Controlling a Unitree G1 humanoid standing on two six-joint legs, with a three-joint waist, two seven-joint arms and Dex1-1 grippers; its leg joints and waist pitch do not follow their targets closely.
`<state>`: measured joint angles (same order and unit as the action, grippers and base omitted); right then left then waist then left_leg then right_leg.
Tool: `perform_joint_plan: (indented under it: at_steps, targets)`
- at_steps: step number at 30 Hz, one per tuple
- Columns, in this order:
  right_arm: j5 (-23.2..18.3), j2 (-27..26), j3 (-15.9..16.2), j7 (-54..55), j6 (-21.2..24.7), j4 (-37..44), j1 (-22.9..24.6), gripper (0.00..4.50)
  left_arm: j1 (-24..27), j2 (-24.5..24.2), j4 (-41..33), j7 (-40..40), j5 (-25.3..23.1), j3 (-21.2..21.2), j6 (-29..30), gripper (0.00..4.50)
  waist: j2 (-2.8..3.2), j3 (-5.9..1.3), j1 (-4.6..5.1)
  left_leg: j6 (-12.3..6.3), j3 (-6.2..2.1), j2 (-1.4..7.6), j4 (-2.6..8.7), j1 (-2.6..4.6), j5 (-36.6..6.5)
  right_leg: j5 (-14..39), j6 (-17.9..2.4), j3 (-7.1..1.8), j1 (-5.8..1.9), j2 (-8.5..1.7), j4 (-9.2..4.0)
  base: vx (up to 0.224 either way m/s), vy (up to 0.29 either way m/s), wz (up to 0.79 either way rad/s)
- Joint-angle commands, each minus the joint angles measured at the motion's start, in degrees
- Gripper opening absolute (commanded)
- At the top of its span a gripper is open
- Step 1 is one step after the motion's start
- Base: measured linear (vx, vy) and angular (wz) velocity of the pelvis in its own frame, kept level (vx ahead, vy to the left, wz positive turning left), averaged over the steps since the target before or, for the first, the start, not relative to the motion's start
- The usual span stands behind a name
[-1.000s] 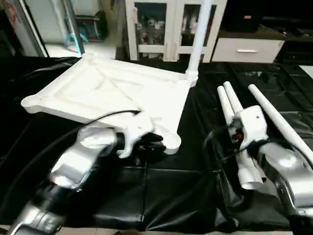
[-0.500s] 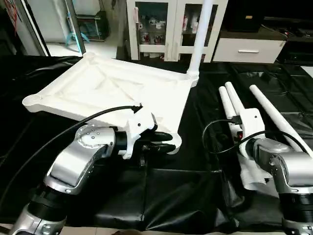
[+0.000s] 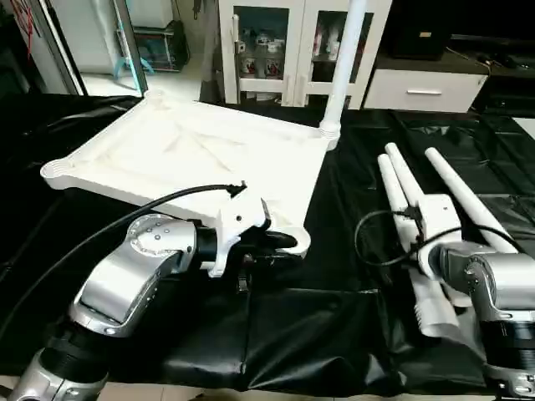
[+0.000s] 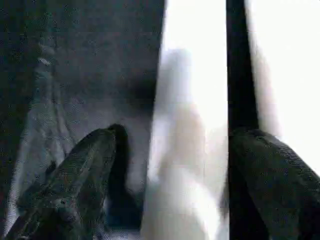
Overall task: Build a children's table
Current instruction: Pick table leg
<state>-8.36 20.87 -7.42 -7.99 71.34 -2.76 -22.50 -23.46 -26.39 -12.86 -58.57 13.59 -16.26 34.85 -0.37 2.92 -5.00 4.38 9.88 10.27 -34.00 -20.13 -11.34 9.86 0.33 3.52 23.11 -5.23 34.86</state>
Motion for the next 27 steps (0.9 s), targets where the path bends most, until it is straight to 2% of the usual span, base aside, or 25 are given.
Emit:
perform_joint_plan:
  at_steps: [1, 4, 5, 9, 10, 13, 15, 19, 22, 23, 24, 26, 27]
  targets:
    - [0.0, 0.3, -1.6, 0.2, 0.7, -1.5, -0.6, 4.02, -0.3, -0.5, -1.6, 0.5, -0.3, -0.6, 0.2, 1.46, -0.85, -3.44, 0.04, 2.32, -0.35, 1.79, 4.33, 0.07, -9.0, 15.9, -7.7, -2.49, -2.59, -2.55, -3.94, 0.0, 0.0, 0.0]
    - [-0.5, 0.1, -1.8, -0.1, 1.0, -2.2, -0.5, 4.02, -0.3, -0.6, -1.7, 0.6, -0.1, -0.4, 0.4, 1.46, -0.86, -3.43, 0.02, 2.17, -0.29, 1.79, 4.29, 0.1, -8.4, 15.2, -8.0, -2.49, -2.59, -2.52, -3.87, 0.0, 0.0, 0.0]
    - [-0.4, 0.0, -1.7, 0.1, 0.8, -2.3, -0.4, 3.72, -0.3, -0.6, -1.7, 0.7, -0.2, -0.4, 0.4, 1.54, -0.85, -3.37, 0.04, 2.15, -0.28, 1.79, 4.3, 0.08, -8.4, 15.3, -8.0, -2.49, -2.56, -2.53, -3.91, 0.0, 0.0, 0.0]
    - [-0.2, -0.2, -1.5, 0.3, 0.8, -2.5, -0.3, 3.59, -0.5, -0.8, -1.6, 0.7, -0.2, -0.4, 0.4, 1.54, -0.87, -3.34, 0.03, 2.3, -0.29, 1.8, 4.35, 0.11, -9.0, 16.2, -7.8, -2.47, -2.56, -2.53, -4.0, 0.0, 0.0, 0.0]
    - [-0.2, -0.2, -1.5, 0.3, 0.8, -2.5, -0.3, 3.35, -0.5, -0.8, -1.6, 0.7, -0.2, -0.4, 0.4, 1.54, -0.89, -3.34, 0.02, 2.32, -0.28, 1.78, 4.34, 0.12, -9.1, 16.4, -7.7, -2.47, -2.56, -2.54, -4.03, 0.0, 0.0, 0.0]
    - [0.0, -0.4, -1.6, 0.4, 0.5, -3.0, -0.4, 3.2, -0.7, -0.7, -1.5, 1.2, 0.2, -0.6, 0.6, 1.54, -0.81, -3.33, 0.0, 2.49, -0.32, 1.8, 4.37, 0.14, -9.5, 16.8, -7.6, -2.47, -2.52, -2.56, -4.08, 0.0, 0.0, 0.0]
    - [0.4, -0.5, -1.4, 0.6, 0.0, -3.1, -0.5, 2.94, -0.8, -0.6, -1.5, 1.5, 0.2, -0.7, 0.9, 1.54, -0.8, -3.35, 0.0, 2.55, -0.31, 1.81, 4.36, 0.18, -9.6, 16.9, -7.6, -2.48, -2.48, -2.56, -4.08, 0.0, 0.0, 0.0]
    - [0.5, -1.0, -1.6, 1.1, -0.4, -3.4, -1.0, 2.74, -0.8, -1.0, -0.8, 2.0, -0.5, -0.8, 1.0, 1.54, -1.14, -3.36, 0.04, 2.39, -0.29, 1.79, 4.35, 0.12, -9.2, 16.6, -7.6, -2.46, -2.54, -2.53, -4.03, 0.0, 0.0, 0.0]
    - [0.6, -1.3, -1.5, 1.3, -0.8, -3.5, -1.1, 2.4, -0.9, -1.2, -0.7, 2.1, -0.5, -0.6, 0.9, 1.54, -0.95, -3.34, -0.01, 2.54, -0.33, 1.8, 4.38, 0.14, -9.2, 16.6, -7.5, -2.46, -2.48, -2.54, -3.97, 0.0, 0.0, 0.0]
    - [0.7, -1.4, -1.7, 1.5, -1.0, -3.5, -1.1, 2.35, -0.9, -1.3, -0.6, 2.1, -0.4, -0.5, 0.9, 1.54, -0.6, -3.34, -0.03, 2.73, -0.38, 1.8, 4.39, 0.15, -9.2, 16.2, -7.6, -2.47, -2.48, -2.56, -3.91, 0.0, 0.0, 0.0]
    - [0.7, -1.6, -1.7, 1.6, -1.2, -3.6, -1.1, 2.17, -0.9, -1.4, -0.5, 2.1, -0.4, -0.4, 0.8, 1.54, -0.74, -3.34, 0.04, 2.74, -0.32, 1.77, 4.38, 0.13, -9.3, 16.0, -7.6, -2.46, -2.47, -2.49, -4.0, 0.0, 0.0, 0.0]
    - [0.7, -2.4, -2.9, 2.5, -2.2, -3.2, -1.0, 1.97, -1.3, -1.3, -0.2, 2.6, -0.3, -0.3, 1.3, 1.54, -0.65, -3.33, 0.06, 3.03, -0.34, 1.75, 4.41, 0.17, -9.9, 16.0, -7.7, -2.46, -2.46, -2.49, -4.0, 0.0, 0.0, 0.0]
    - [0.7, -2.5, -3.0, 2.5, -2.2, -3.2, -1.0, 1.92, -1.3, -1.3, -0.2, 2.7, -0.3, -0.3, 1.3, 1.54, -0.38, -3.33, -0.02, 3.17, -0.41, 1.75, 4.44, 0.22, -10.1, 16.1, -7.8, -2.45, -2.45, -2.51, -3.95, 0.0, 0.0, 0.0]
